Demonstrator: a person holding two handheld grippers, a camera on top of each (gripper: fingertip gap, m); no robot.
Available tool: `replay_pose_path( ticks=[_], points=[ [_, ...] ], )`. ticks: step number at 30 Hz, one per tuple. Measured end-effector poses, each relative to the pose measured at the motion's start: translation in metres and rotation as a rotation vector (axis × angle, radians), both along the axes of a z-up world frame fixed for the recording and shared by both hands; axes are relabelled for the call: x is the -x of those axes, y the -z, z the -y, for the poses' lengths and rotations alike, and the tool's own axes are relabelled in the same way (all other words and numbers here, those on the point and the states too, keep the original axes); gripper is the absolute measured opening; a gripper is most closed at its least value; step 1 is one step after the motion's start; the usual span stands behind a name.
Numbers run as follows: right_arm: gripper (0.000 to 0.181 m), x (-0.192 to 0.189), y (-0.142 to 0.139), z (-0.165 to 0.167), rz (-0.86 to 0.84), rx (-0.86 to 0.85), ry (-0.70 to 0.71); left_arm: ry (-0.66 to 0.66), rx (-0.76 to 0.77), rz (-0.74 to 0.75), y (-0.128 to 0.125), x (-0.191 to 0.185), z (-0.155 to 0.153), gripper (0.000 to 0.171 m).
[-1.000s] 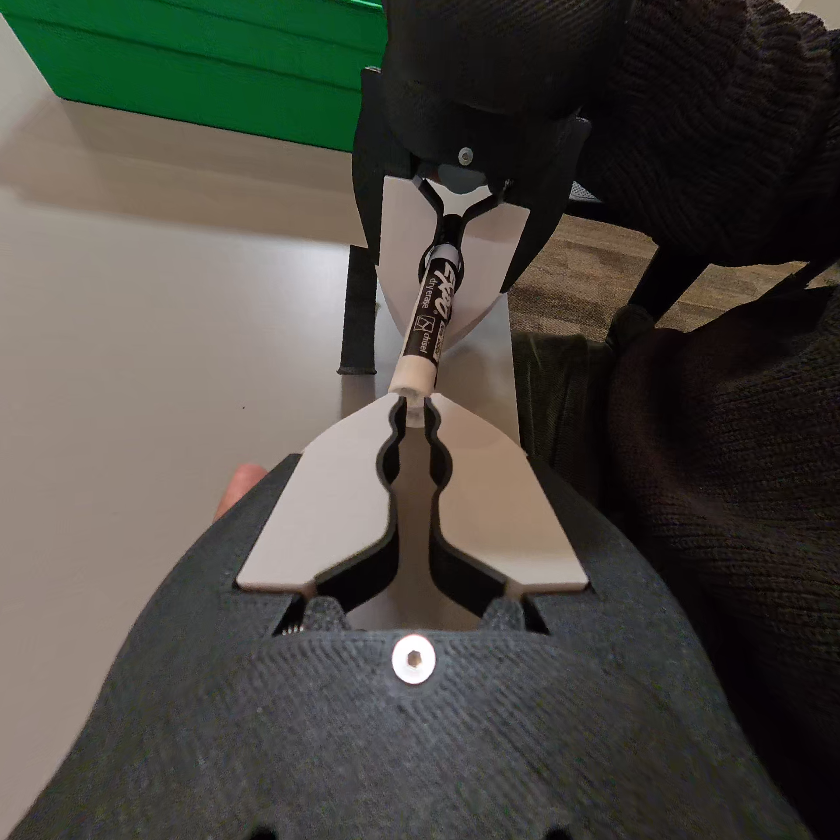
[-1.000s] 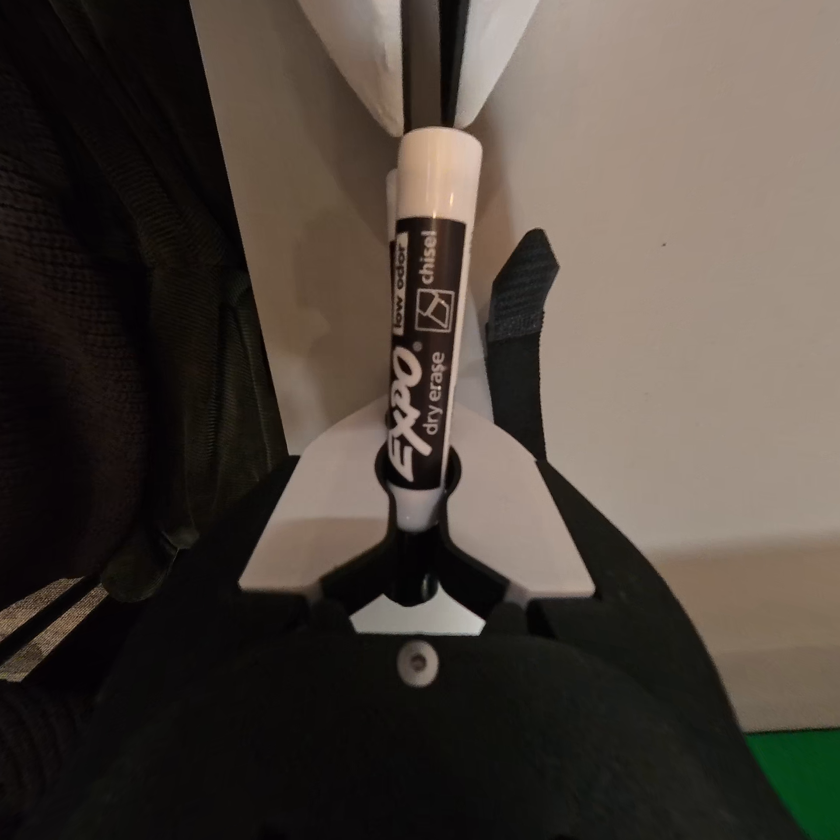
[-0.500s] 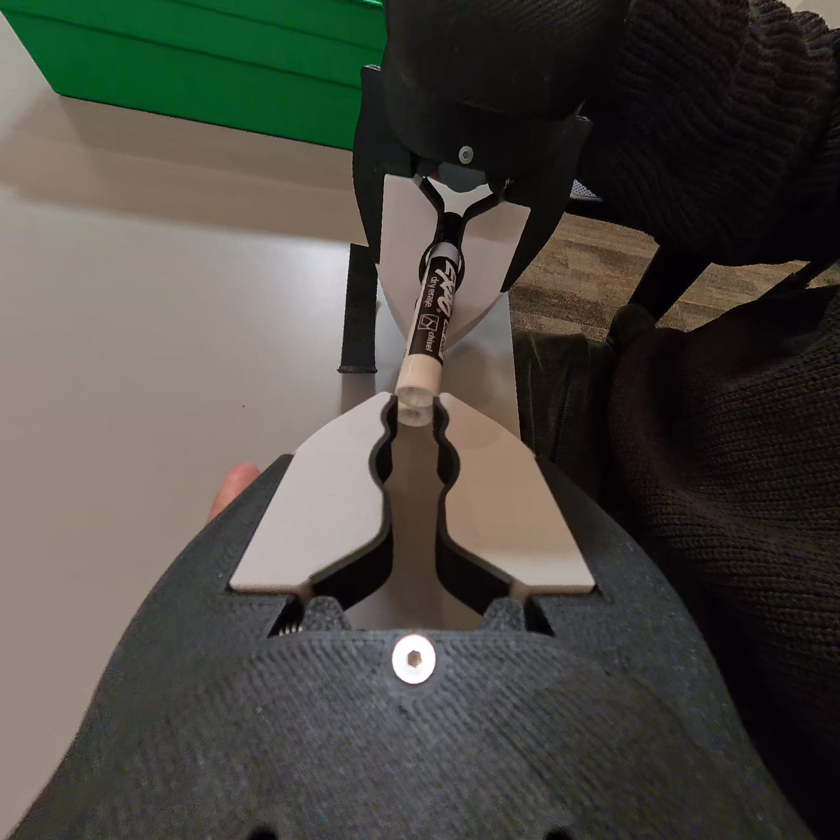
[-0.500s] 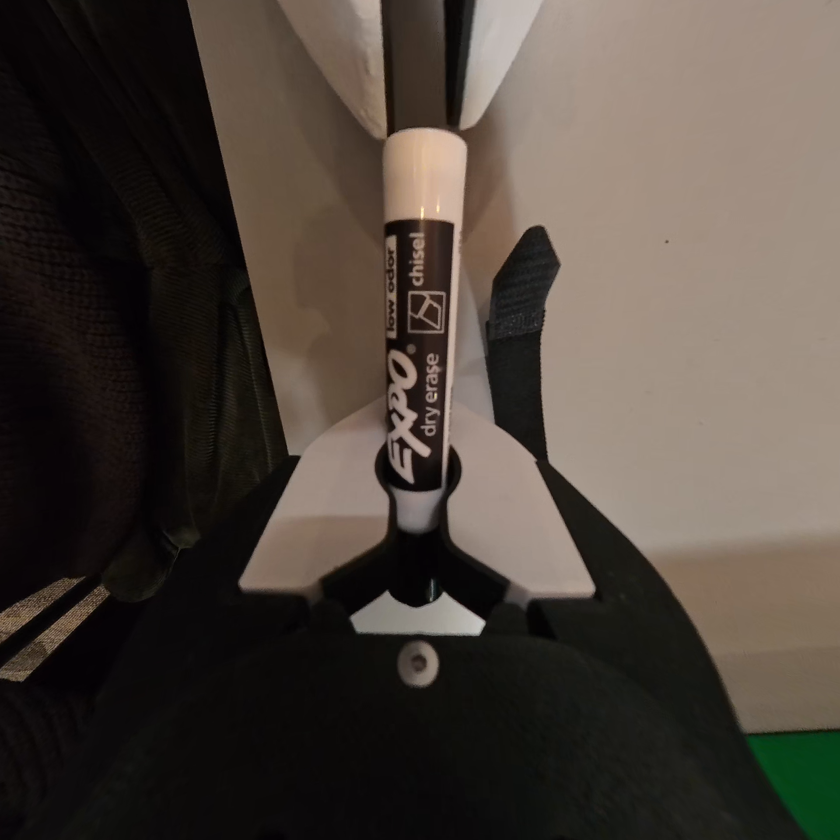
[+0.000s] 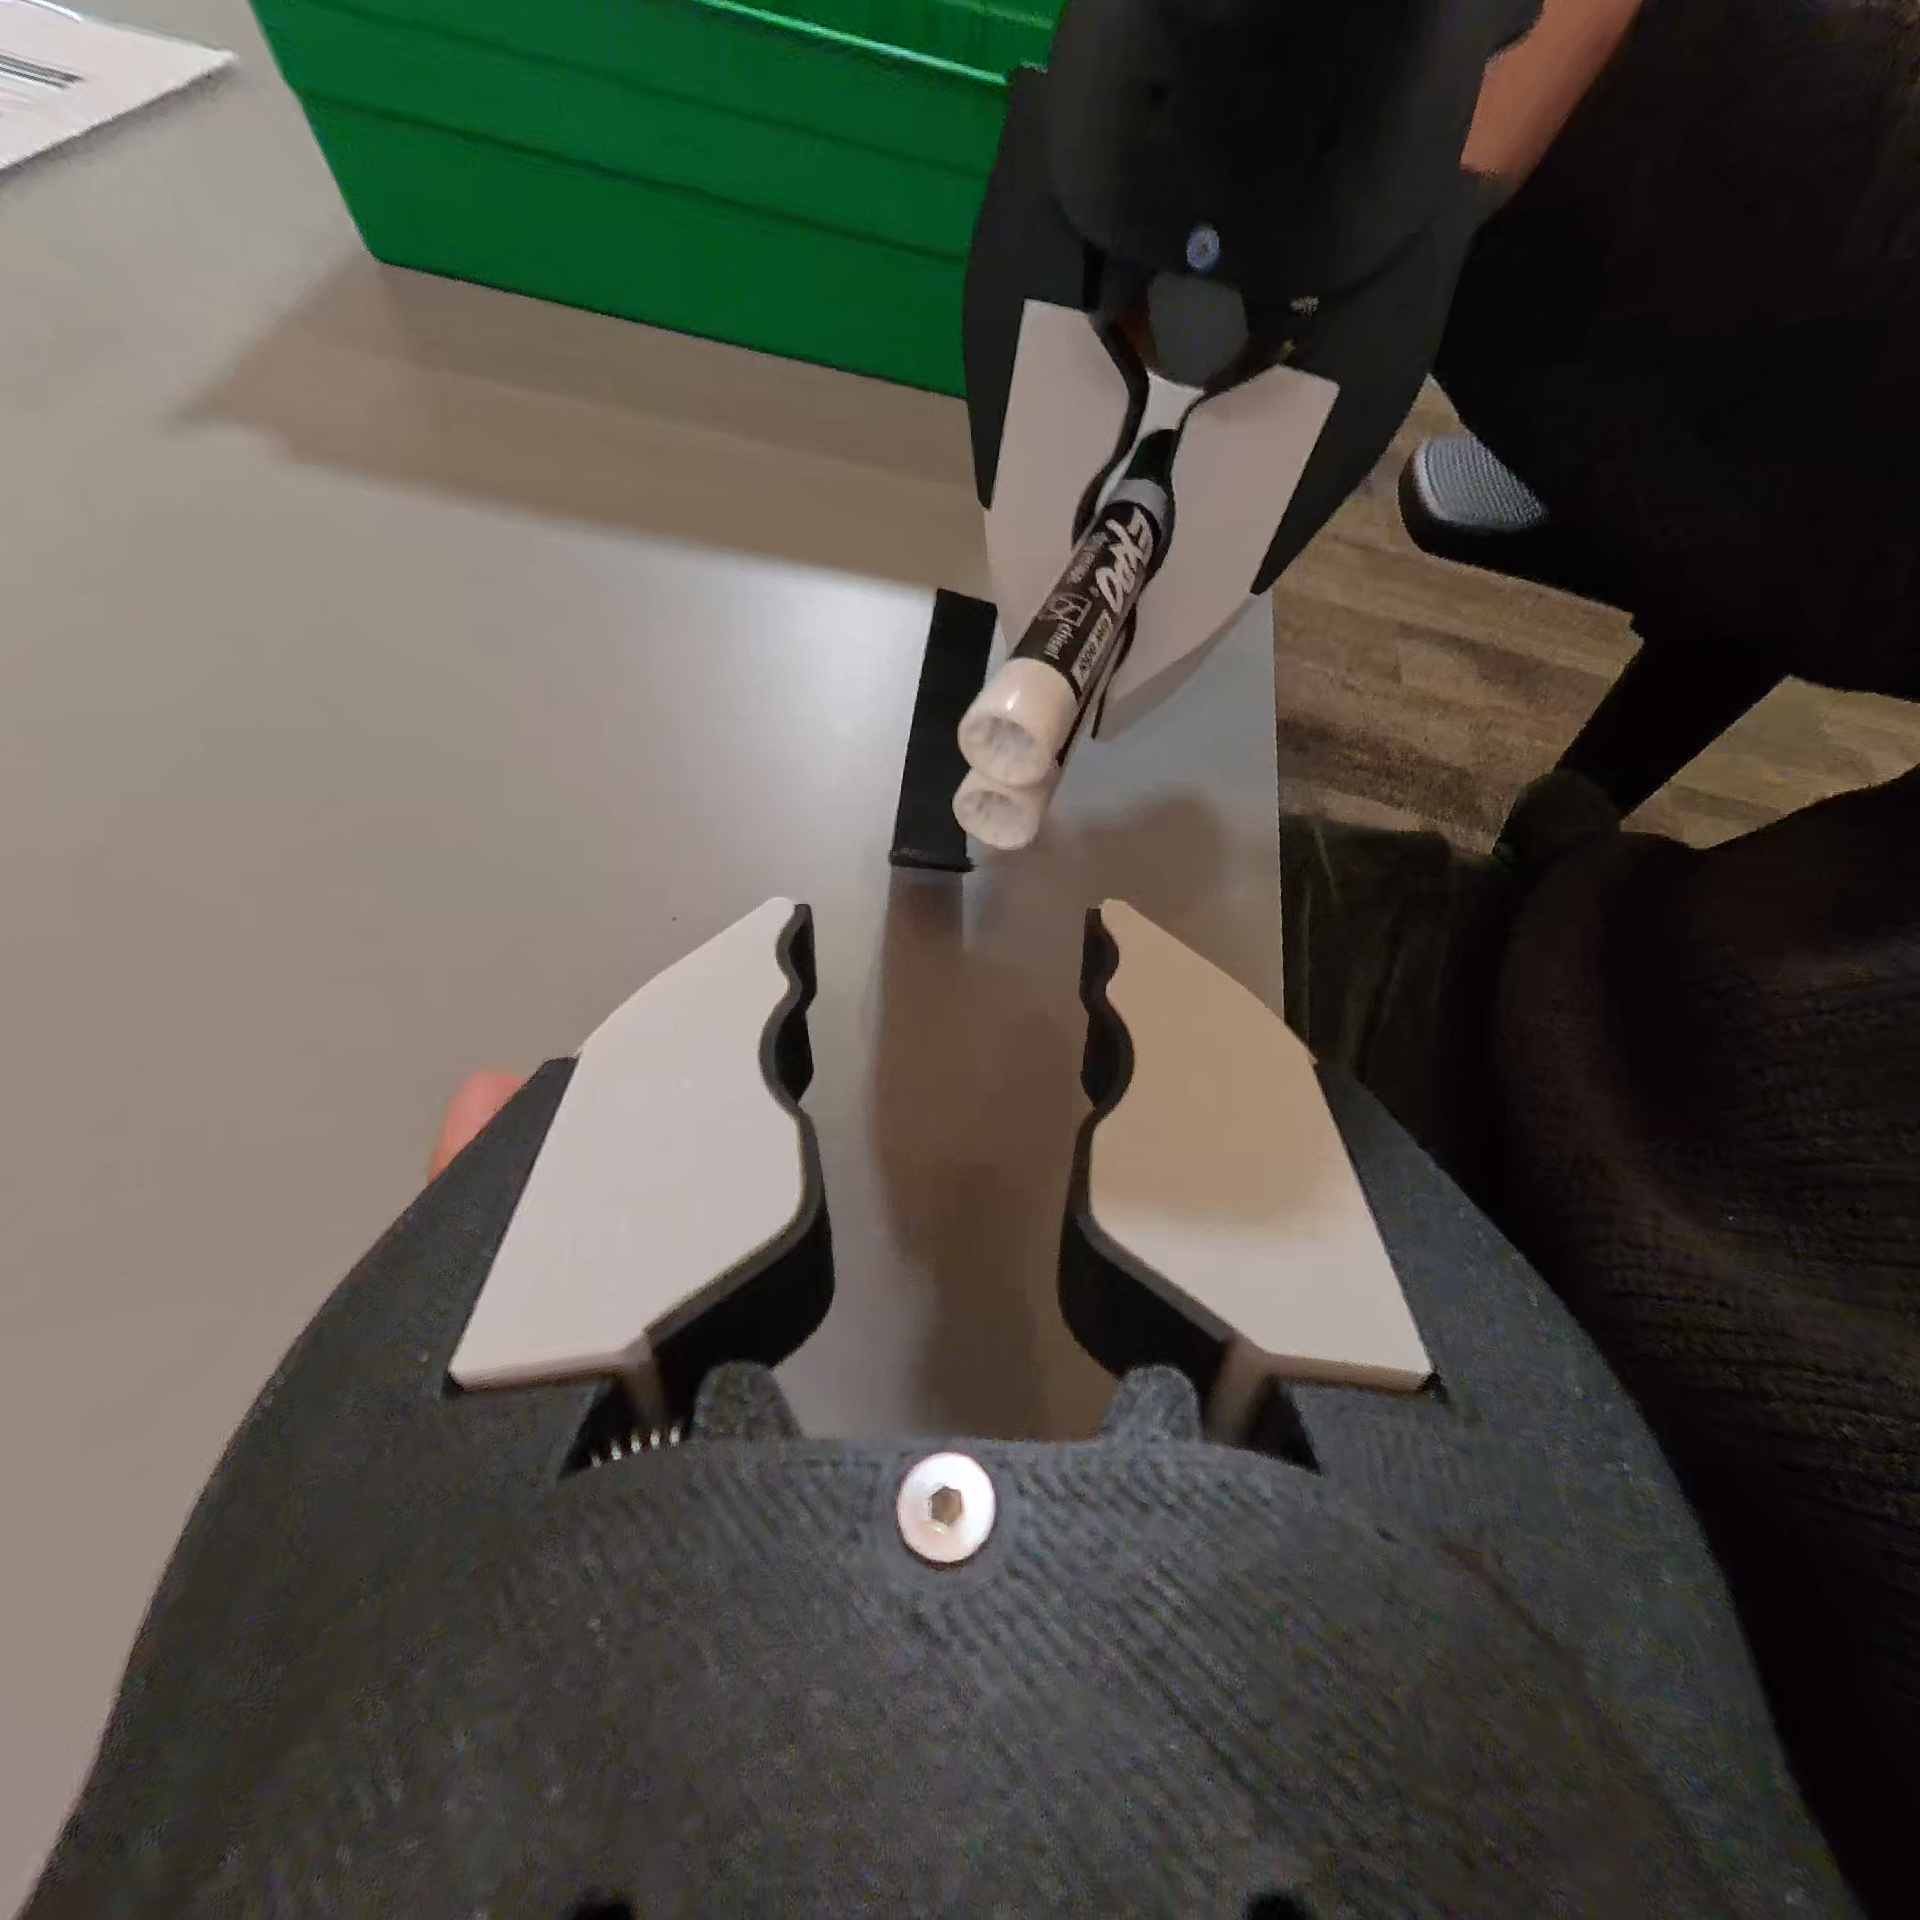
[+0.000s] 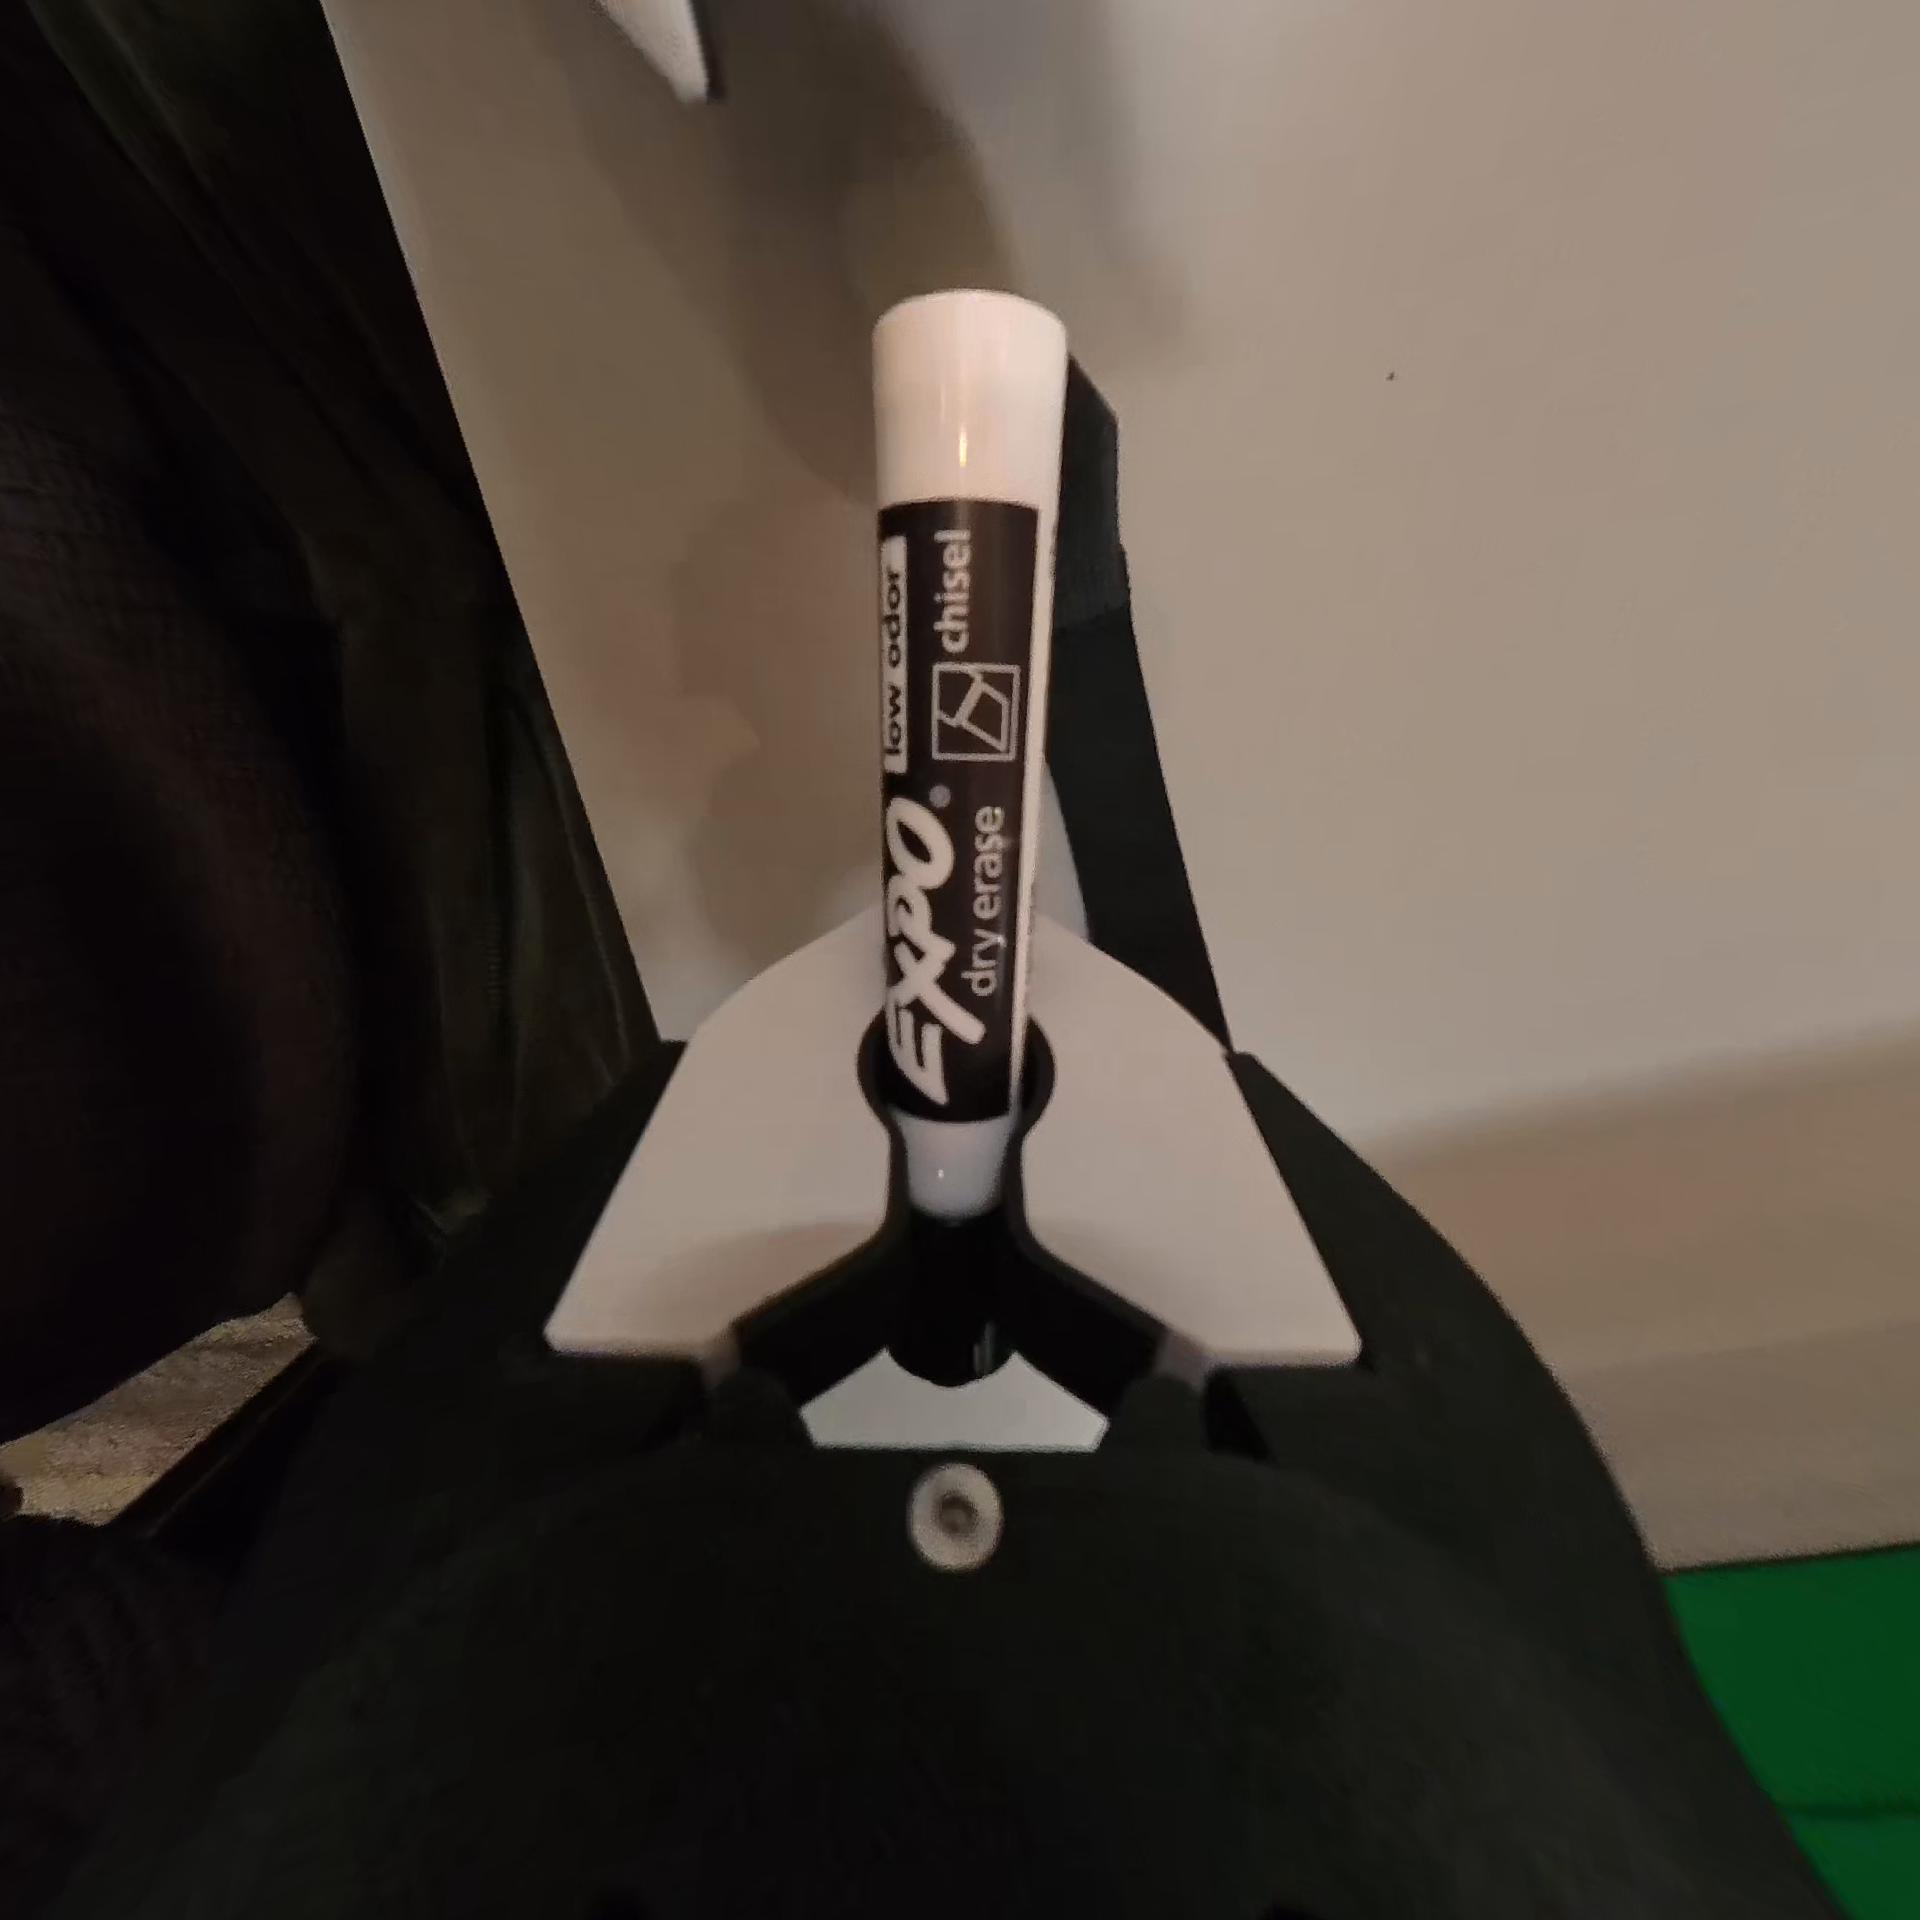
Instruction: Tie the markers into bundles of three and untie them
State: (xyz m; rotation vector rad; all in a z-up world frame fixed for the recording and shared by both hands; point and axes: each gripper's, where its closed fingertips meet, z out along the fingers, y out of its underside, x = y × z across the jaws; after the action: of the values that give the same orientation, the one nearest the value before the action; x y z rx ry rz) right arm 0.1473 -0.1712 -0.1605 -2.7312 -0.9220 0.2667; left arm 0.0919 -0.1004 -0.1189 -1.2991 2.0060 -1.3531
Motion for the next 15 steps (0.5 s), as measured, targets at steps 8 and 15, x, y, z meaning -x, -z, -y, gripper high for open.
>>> replay_pose_path(
  ticks=[8, 15],
  points=[
    [0.014, 0.005, 0.001, 0.005, -0.014, 0.036, -0.003, 0.034, -0.037, 0.019, 0.002, -0.003, 0.015, 0.049],
    [0.014, 0.013, 0.003, 0.009, 0.002, 0.074, -0.023, 0.080, -0.064, 0.017, 0.005, -0.002, 0.028, 0.049]
  ],
)
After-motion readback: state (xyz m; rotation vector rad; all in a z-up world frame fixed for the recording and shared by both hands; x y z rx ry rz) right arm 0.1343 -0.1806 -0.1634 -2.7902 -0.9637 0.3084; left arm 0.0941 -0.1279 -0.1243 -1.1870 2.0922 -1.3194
